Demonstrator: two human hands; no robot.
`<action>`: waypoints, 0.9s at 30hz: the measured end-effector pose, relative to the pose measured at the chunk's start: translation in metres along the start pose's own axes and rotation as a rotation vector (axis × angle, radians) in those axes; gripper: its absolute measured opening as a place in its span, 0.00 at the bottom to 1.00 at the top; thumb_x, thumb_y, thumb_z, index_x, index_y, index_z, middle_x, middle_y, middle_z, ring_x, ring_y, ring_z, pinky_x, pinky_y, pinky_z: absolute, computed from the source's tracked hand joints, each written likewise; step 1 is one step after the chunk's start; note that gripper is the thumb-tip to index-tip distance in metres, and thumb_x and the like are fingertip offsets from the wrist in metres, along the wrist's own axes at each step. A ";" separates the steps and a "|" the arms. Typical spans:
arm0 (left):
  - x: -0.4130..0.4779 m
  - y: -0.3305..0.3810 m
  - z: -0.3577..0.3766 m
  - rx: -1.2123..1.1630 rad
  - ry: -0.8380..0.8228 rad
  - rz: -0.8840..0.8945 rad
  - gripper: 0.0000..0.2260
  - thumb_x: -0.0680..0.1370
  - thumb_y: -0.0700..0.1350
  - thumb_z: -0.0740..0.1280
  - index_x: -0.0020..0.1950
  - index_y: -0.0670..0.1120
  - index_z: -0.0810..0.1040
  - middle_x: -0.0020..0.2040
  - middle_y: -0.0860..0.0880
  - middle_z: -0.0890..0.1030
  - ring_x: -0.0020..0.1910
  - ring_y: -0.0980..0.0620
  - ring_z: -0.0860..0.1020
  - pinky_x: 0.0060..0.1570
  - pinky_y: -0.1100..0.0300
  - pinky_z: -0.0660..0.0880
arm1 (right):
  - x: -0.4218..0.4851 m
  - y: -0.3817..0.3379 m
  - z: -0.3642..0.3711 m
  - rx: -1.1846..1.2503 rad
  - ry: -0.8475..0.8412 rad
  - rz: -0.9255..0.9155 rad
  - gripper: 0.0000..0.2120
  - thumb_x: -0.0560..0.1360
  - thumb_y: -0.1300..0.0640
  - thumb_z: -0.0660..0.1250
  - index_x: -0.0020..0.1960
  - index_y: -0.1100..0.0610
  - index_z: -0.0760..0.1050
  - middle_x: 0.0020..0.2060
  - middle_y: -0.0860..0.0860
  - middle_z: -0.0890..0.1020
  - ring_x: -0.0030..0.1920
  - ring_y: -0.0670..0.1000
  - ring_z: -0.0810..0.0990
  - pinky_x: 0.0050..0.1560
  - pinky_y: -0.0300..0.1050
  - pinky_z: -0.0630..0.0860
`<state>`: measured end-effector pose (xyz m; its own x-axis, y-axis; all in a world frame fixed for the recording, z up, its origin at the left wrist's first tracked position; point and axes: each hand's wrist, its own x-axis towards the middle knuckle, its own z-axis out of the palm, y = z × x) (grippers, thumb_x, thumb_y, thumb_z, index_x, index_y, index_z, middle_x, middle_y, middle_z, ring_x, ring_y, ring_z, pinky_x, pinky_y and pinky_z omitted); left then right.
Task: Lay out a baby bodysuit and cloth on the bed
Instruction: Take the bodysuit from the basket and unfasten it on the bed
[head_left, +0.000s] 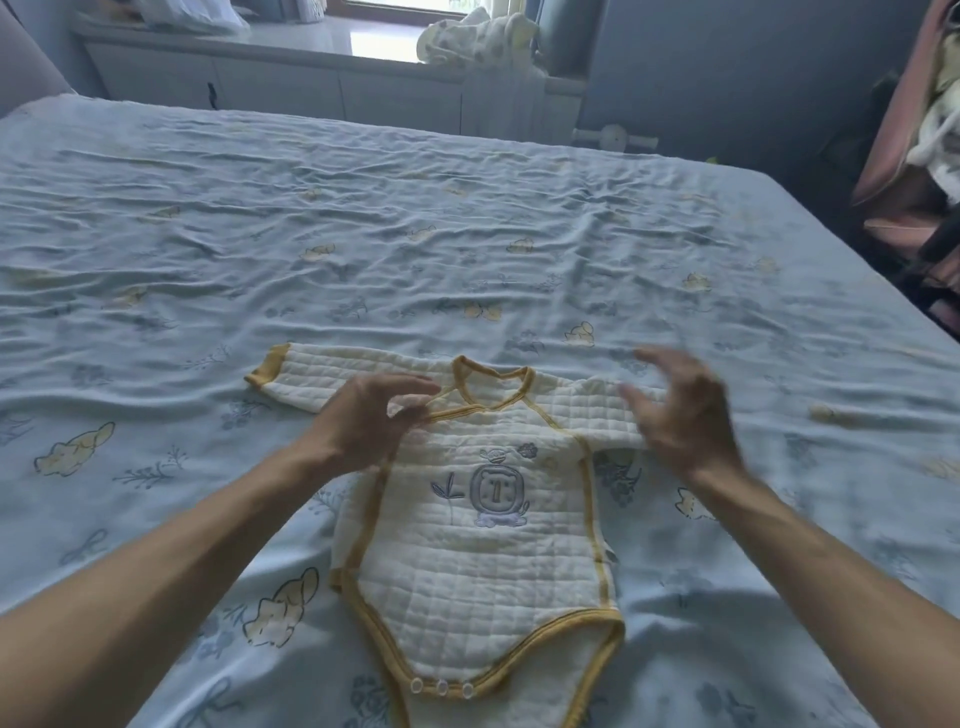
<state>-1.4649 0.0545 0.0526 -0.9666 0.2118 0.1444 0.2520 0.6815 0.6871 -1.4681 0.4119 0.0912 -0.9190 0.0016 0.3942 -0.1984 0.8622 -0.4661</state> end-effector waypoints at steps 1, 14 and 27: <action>0.010 0.003 0.002 0.029 -0.018 0.015 0.13 0.80 0.44 0.74 0.64 0.53 0.85 0.69 0.52 0.82 0.68 0.53 0.80 0.70 0.53 0.75 | 0.007 -0.021 0.011 0.089 -0.146 -0.078 0.18 0.77 0.58 0.75 0.66 0.56 0.81 0.63 0.54 0.84 0.61 0.54 0.83 0.62 0.54 0.81; 0.045 -0.017 0.014 0.180 -0.209 0.036 0.12 0.78 0.50 0.75 0.62 0.58 0.86 0.70 0.52 0.81 0.64 0.52 0.80 0.64 0.59 0.73 | 0.032 -0.071 0.092 0.040 -0.621 -0.127 0.03 0.75 0.57 0.77 0.46 0.50 0.85 0.44 0.47 0.84 0.41 0.45 0.80 0.39 0.36 0.71; 0.046 -0.027 0.020 0.260 -0.237 0.085 0.12 0.80 0.49 0.74 0.63 0.59 0.85 0.69 0.52 0.80 0.65 0.52 0.79 0.62 0.61 0.71 | 0.007 -0.059 0.081 0.043 -0.308 -0.312 0.12 0.69 0.71 0.72 0.37 0.55 0.82 0.34 0.48 0.83 0.36 0.48 0.79 0.41 0.41 0.76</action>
<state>-1.5153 0.0599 0.0270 -0.9116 0.4110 0.0029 0.3637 0.8034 0.4715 -1.4899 0.3205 0.0572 -0.8701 -0.4126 0.2697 -0.4908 0.7753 -0.3976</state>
